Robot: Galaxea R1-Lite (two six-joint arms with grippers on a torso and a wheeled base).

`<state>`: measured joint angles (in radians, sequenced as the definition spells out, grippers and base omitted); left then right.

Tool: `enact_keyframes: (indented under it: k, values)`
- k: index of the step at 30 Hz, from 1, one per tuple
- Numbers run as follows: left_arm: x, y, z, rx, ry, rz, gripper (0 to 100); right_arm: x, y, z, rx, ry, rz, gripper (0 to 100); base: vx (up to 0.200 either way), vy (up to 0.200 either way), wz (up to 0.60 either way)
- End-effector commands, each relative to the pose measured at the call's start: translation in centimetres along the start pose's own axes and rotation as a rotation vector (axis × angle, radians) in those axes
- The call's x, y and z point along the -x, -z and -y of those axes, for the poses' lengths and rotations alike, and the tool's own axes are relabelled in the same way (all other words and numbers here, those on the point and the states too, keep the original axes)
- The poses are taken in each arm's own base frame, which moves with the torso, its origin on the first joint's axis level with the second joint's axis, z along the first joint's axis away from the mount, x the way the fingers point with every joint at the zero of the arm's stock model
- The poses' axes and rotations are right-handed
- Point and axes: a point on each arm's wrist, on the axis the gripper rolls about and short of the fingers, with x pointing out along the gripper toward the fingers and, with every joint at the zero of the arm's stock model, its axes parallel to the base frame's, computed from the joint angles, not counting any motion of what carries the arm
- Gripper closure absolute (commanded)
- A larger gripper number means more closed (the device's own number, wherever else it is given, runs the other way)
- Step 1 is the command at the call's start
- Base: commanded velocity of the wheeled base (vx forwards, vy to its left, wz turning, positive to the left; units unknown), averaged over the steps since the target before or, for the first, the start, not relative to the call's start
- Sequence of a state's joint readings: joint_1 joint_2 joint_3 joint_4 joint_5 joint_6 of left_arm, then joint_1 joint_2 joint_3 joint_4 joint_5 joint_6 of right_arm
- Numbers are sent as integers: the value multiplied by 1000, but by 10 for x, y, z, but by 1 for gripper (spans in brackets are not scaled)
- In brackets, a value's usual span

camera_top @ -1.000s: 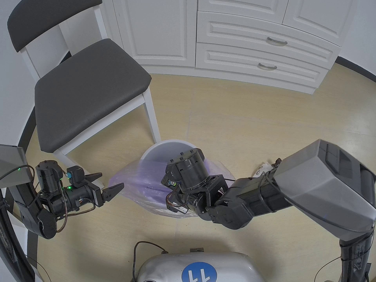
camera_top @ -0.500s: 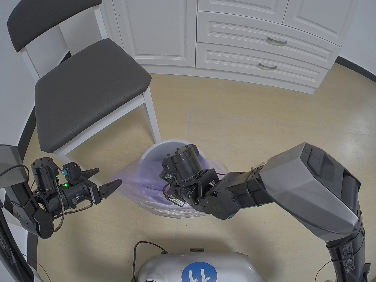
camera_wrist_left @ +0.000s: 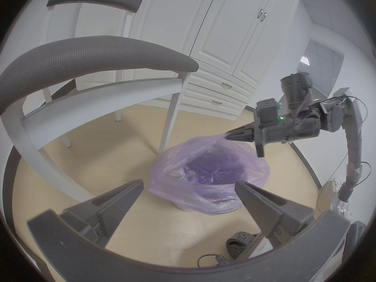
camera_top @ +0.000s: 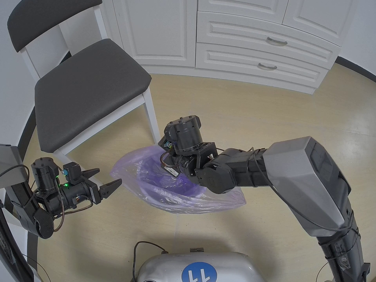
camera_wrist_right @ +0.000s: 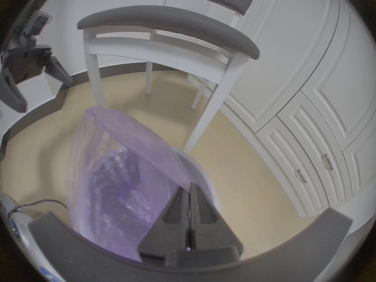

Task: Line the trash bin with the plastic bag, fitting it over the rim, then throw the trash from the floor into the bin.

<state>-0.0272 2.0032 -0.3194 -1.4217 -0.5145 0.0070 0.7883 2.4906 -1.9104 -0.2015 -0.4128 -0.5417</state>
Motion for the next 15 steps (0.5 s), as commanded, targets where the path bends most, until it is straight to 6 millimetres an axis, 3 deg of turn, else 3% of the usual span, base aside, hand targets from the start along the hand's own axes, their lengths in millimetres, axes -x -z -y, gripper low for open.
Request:
enact_keyframes:
  k: [1,7,15]
  values:
    - [-2,2,0,3,1,-6,0,-39,33,0,19,34,-52,100,0,0,0]
    - [-3,2,-1,4,1,-7,0,-56,46,8,-31,167,-10,100,0,0,0]
    - [-5,5,0,7,6,-19,0,-58,33,12,-97,412,195,100,0,0,0]
